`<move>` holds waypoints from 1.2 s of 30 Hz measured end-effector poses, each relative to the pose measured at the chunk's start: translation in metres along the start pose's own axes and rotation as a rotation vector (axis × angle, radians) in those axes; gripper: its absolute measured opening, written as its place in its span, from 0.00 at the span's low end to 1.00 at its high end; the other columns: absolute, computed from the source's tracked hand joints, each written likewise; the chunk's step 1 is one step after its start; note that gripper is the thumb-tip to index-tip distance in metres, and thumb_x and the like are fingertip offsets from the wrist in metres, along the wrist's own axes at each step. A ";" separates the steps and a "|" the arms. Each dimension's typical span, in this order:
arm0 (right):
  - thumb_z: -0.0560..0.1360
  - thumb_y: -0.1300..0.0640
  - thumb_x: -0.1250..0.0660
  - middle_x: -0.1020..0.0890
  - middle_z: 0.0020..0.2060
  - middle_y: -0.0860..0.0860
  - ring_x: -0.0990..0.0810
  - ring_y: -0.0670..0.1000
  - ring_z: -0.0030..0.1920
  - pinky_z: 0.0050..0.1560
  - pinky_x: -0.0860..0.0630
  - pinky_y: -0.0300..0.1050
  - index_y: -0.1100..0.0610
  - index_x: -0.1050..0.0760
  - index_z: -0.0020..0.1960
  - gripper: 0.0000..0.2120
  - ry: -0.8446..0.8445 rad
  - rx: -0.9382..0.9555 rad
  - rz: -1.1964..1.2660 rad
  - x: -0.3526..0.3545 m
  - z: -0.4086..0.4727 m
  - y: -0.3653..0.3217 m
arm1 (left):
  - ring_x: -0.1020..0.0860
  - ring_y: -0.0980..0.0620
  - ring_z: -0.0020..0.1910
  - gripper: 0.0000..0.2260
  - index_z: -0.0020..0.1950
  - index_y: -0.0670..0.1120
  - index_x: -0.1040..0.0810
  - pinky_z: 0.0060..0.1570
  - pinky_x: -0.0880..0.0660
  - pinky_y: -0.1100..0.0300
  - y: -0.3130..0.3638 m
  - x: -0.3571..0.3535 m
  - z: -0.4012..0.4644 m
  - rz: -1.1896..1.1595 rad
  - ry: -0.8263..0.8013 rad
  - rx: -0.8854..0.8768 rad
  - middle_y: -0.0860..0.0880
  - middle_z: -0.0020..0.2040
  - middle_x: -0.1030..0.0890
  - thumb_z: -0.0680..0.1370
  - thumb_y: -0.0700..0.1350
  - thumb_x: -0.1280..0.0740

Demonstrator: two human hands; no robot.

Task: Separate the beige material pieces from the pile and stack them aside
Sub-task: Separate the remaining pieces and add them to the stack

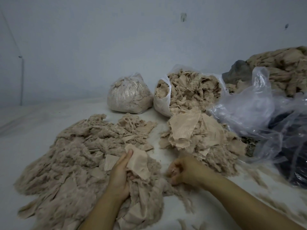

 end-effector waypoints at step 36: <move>0.74 0.39 0.35 0.23 0.50 0.46 0.27 0.45 0.52 0.55 0.31 0.42 0.49 0.24 0.59 0.19 0.348 0.444 -0.217 -0.013 0.009 -0.004 | 0.20 0.61 0.47 0.12 0.51 0.50 0.19 0.48 0.27 0.70 0.025 0.018 -0.018 1.187 -0.438 -0.091 0.54 0.46 0.17 0.70 0.48 0.25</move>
Point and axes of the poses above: each hand's wrist, its own z-axis towards the middle knuckle, its own x-axis out of the back of the hand, y = z × x, the point moved 1 cm from there along z, towards the middle knuckle
